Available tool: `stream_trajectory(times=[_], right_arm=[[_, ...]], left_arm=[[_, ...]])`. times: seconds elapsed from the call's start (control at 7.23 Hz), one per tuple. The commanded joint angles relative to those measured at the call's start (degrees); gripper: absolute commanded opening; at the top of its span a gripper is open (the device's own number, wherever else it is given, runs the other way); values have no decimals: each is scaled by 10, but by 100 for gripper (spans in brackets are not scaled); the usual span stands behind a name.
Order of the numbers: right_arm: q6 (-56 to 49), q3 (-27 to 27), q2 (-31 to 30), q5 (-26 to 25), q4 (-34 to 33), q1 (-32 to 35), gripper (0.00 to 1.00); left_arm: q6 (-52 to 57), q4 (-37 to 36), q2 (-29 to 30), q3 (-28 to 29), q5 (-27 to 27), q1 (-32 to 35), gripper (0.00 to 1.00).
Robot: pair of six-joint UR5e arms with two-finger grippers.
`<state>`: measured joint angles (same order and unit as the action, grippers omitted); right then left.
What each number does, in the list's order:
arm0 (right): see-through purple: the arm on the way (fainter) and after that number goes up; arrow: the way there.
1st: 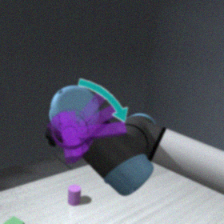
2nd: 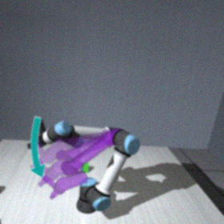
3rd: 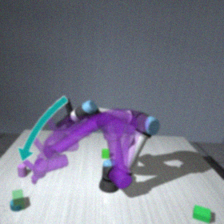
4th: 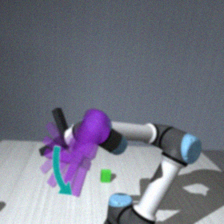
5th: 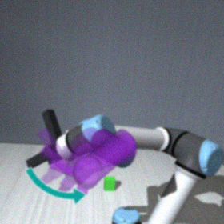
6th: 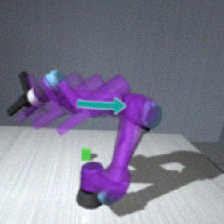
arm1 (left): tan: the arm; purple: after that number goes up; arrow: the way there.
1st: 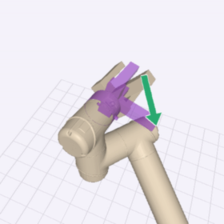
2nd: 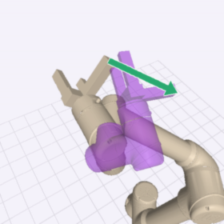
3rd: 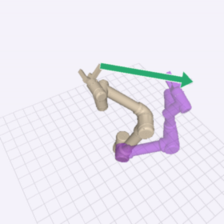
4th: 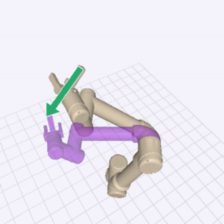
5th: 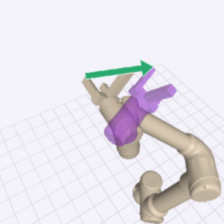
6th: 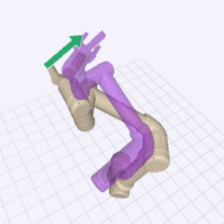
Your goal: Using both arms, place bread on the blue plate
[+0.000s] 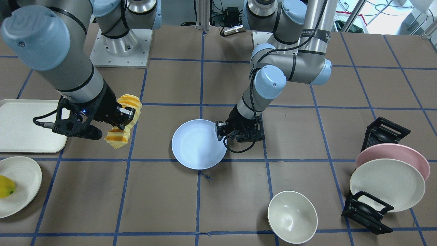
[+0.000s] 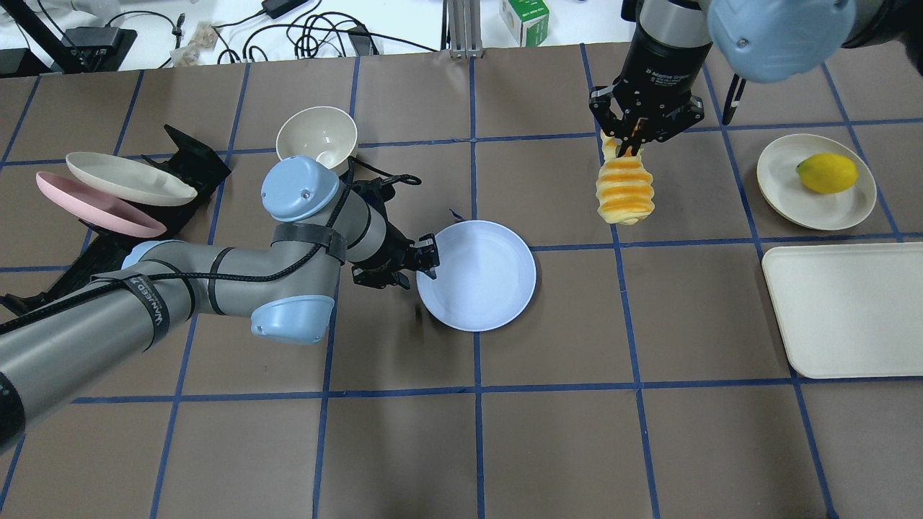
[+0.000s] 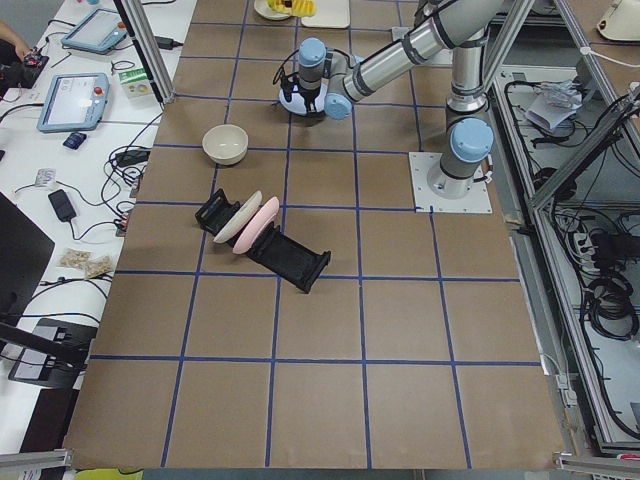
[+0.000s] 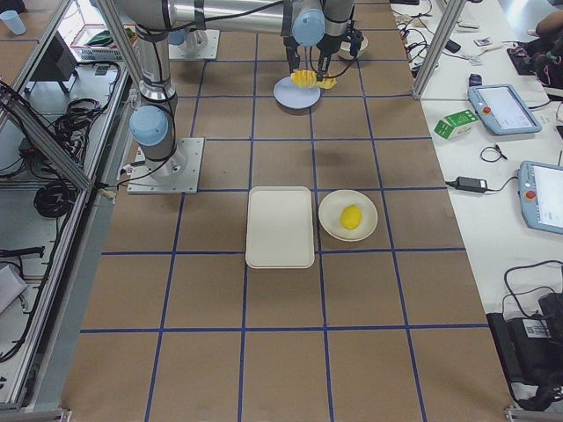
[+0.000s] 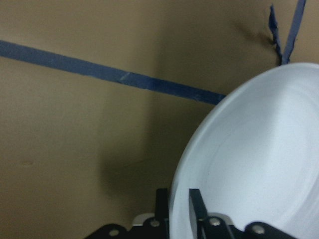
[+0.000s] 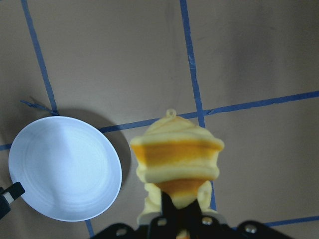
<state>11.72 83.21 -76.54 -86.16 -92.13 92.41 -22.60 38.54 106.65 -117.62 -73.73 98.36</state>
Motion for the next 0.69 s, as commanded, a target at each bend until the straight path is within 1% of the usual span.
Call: stream_trajectory(times=[0.0,0.14,0.28,0.41,0.55], right_arm=[[7,26,1,11,-38,21,0],[12,43,7,11,-66,41,0],[30,59,15,11,-105,60,0],[41,70,27,11,-130,73,0],[44,71,46,12,-159,95,0]], left_arm=[[57,75,-23,75,-28,-39,100],[123,185,-36,127,-30,-71,100],[158,287,-49,182,-72,-94,100],[196,377,-65,240,-143,-98,100],[222,473,-77,292,-175,-102,100]])
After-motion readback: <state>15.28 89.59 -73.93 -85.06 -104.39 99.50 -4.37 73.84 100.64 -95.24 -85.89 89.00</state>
